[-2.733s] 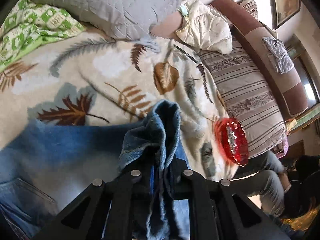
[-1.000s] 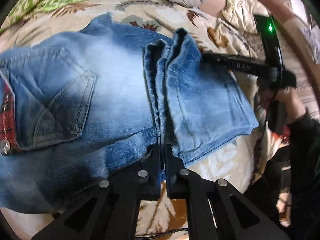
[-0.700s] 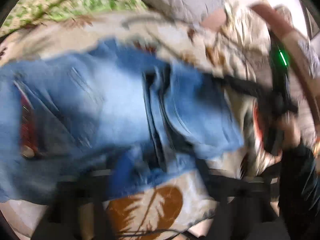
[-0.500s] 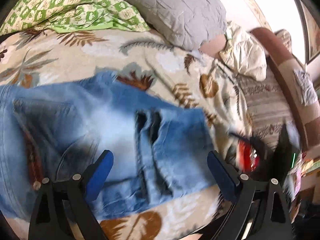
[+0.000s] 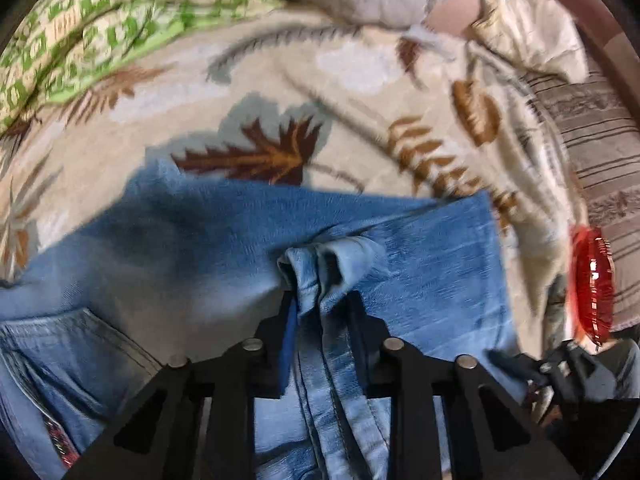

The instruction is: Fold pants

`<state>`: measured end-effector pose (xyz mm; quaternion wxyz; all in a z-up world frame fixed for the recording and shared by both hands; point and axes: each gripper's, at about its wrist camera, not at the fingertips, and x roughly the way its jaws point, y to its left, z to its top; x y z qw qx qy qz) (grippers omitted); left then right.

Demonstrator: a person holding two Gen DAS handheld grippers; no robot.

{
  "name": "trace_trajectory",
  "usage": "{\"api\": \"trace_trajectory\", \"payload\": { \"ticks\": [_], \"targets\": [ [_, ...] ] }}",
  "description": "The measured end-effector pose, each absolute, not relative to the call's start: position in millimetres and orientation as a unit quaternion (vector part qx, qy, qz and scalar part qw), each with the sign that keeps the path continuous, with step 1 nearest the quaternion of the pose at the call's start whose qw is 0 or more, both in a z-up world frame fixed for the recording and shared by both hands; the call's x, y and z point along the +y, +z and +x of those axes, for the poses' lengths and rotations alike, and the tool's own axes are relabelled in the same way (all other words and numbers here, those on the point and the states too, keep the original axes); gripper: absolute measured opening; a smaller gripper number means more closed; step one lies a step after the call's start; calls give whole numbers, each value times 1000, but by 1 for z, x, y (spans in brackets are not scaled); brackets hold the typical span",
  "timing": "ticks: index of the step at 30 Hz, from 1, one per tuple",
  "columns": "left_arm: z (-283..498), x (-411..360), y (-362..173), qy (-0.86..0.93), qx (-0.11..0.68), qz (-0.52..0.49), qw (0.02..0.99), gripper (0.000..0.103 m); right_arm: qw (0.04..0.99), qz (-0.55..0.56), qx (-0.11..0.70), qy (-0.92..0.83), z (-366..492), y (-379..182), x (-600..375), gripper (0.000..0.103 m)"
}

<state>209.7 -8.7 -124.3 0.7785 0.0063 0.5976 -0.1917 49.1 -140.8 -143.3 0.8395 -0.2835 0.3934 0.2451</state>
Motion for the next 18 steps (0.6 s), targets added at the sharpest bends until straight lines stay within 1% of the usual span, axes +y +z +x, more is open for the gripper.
{"api": "trace_trajectory", "payload": {
  "ticks": [1, 3, 5, 7, 8, 9, 10, 11, 12, 13, 15, 18],
  "targets": [
    [210, -5, -122, -194, 594, -1, 781, 18, 840, -291, 388, 244, 46, -145, -140, 55],
    [212, 2, -131, -189, 606, -8, 773, 18, 839, -296, 387, 242, 45, -147, -139, 54],
    [214, 0, -146, -185, 610, 14, 770, 20, 836, -296, 394, 240, 46, -148, -138, 54],
    [212, -1, -145, -179, 606, 17, 774, 22, 835, -303, 394, 237, 45, -147, -135, 54],
    [212, -2, -143, -175, 606, 20, 776, 23, 835, -305, 392, 236, 45, -147, -134, 56],
    [210, -4, -140, -175, 603, 27, 778, 30, 837, -310, 386, 233, 45, -145, -133, 63],
    [207, -5, -135, -171, 598, 34, 782, 53, 840, -318, 380, 221, 43, -144, -133, 69],
    [203, -3, -129, -165, 593, 37, 787, 68, 844, -318, 378, 210, 41, -141, -134, 81],
    [199, 3, -119, -163, 584, 27, 795, 87, 844, -310, 384, 208, 41, -139, -136, 84],
    [194, 11, -109, -168, 572, 9, 803, 90, 845, -289, 395, 216, 41, -133, -140, 84],
    [186, 25, -92, -177, 565, -15, 806, 91, 854, -257, 395, 222, 39, -120, -147, 86],
    [168, 52, -64, -198, 556, -70, 804, 100, 866, -225, 385, 227, 37, -101, -156, 89]
  ]
}}
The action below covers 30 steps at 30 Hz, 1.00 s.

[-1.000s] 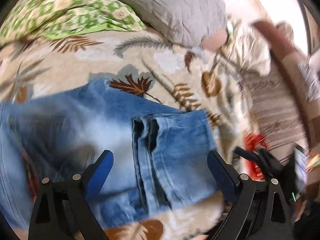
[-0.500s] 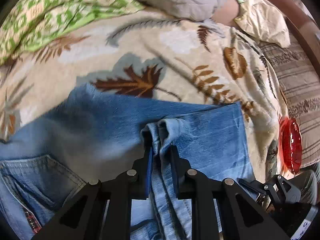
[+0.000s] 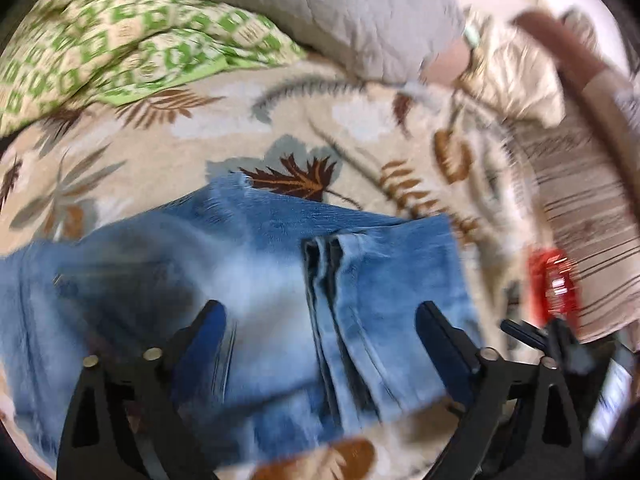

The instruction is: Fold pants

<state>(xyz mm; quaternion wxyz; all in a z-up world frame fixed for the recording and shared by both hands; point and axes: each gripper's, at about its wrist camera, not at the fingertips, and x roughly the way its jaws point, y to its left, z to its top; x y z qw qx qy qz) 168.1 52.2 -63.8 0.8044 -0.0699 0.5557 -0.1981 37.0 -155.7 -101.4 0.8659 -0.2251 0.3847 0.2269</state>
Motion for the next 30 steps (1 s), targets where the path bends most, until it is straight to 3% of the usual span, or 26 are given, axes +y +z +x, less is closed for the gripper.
{"api": "trace_trajectory", "payload": {
  "ticks": [4, 6, 7, 11, 20, 30],
  "targets": [
    [137, 91, -30, -218, 525, -145, 810, 103, 883, -146, 378, 236, 47, -74, -168, 89],
    [121, 116, -20, -207, 506, -169, 820, 103, 890, -91, 376, 242, 55, -61, -174, 97],
    [113, 126, -19, -200, 499, -173, 825, 103, 892, -70, 374, 245, 59, -57, -175, 102],
    [83, 167, -32, -163, 478, -199, 840, 103, 895, -20, 370, 249, 74, -45, -172, 103],
    [39, 215, -88, -62, 471, -210, 855, 103, 896, -59, 362, 251, 83, -31, -136, 103],
    [51, 248, -154, -29, 434, -409, 802, 103, 904, -109, 338, 237, 71, -13, -112, 103]
  ]
}}
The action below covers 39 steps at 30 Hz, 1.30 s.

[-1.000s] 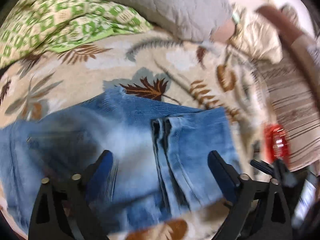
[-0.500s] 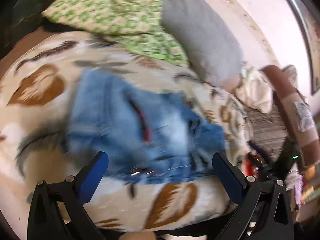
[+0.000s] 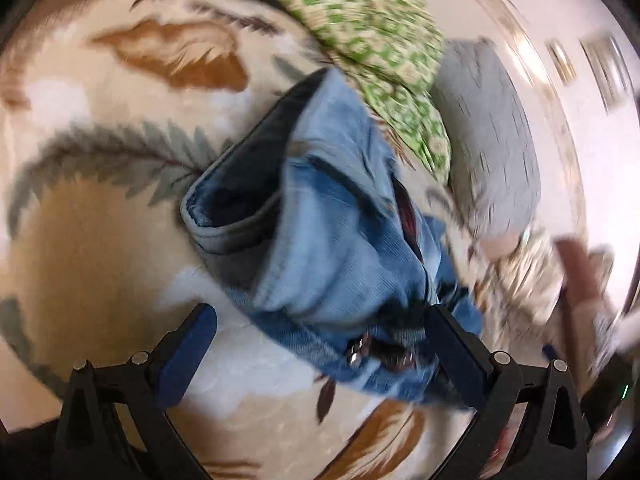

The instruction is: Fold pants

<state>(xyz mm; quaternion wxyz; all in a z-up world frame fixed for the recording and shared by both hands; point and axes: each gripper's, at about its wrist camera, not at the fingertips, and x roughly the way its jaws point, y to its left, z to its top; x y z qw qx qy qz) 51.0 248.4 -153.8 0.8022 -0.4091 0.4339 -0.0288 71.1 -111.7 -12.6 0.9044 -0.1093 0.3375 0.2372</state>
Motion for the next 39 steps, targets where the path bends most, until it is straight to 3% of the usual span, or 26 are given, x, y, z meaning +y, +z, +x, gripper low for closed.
{"api": "trace_trajectory", "payload": {
  "ticks": [5, 14, 17, 19, 22, 39],
  "targets": [
    [63, 261, -162, -6, 398, -475, 785, 103, 909, -148, 309, 238, 61, 4, -93, 103],
    [62, 251, -157, 2, 399, -427, 811, 101, 904, -178, 299, 250, 58, 10, -63, 103],
    [51, 253, -157, 12, 391, -419, 819, 82, 898, -193, 300, 258, 63, 11, -49, 103],
    [41, 254, -158, 29, 382, -403, 831, 52, 892, -201, 304, 267, 70, 11, -36, 103],
    [33, 259, -164, 18, 362, -403, 841, 41, 879, -200, 322, 290, 85, 10, -11, 103],
    [29, 263, -175, -25, 315, -409, 856, 38, 745, -280, 506, 332, 204, -45, 219, 103]
  ]
}}
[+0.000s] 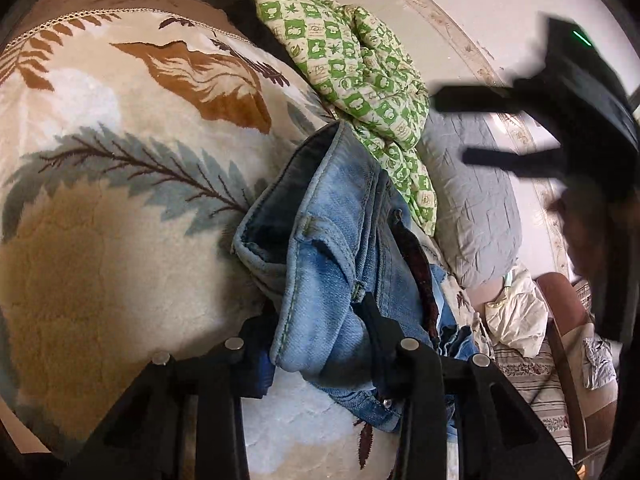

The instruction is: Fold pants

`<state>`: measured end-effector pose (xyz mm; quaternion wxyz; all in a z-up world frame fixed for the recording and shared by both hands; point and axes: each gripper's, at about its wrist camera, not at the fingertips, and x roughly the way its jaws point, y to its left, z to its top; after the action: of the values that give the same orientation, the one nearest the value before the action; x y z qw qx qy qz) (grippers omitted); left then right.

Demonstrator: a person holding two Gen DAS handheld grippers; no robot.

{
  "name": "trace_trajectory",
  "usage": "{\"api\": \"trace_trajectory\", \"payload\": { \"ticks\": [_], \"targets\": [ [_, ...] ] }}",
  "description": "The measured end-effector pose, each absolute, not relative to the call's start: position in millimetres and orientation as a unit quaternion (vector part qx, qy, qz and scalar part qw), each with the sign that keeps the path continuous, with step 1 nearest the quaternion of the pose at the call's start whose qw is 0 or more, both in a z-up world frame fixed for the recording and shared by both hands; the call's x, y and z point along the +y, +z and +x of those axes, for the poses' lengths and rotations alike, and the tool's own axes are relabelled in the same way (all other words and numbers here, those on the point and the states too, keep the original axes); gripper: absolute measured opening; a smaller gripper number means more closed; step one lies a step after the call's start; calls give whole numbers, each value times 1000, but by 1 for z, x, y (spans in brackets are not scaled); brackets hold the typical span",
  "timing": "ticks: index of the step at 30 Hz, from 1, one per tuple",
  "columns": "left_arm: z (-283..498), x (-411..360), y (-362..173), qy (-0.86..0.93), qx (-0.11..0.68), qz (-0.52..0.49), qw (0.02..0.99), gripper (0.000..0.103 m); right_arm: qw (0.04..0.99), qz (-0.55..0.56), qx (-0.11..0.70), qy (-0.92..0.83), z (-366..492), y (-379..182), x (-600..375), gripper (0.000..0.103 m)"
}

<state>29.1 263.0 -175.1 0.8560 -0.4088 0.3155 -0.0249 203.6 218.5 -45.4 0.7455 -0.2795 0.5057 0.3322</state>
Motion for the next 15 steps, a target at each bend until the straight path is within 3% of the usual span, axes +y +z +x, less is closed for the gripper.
{"api": "trace_trajectory", "payload": {
  "ticks": [9, 10, 11, 12, 13, 15],
  "targets": [
    [26, 263, -177, -27, 313, -410, 856, 38, 677, -373, 570, 278, 225, -111, 283, 101],
    [26, 263, -177, -27, 313, -410, 856, 38, 674, -382, 570, 274, 226, -115, 284, 91],
    [27, 263, -177, -27, 313, -410, 856, 38, 670, -401, 564, 269, 225, -120, 286, 75],
    [27, 263, -178, -27, 313, -410, 856, 39, 665, -415, 562, 264, 225, -123, 286, 32],
    [27, 263, -178, -26, 313, -409, 857, 39, 662, -422, 561, 263, 224, -126, 286, 18],
    [26, 262, -178, -26, 312, -409, 857, 39, 656, -453, 540, 272, 216, -129, 288, 15]
  ]
}}
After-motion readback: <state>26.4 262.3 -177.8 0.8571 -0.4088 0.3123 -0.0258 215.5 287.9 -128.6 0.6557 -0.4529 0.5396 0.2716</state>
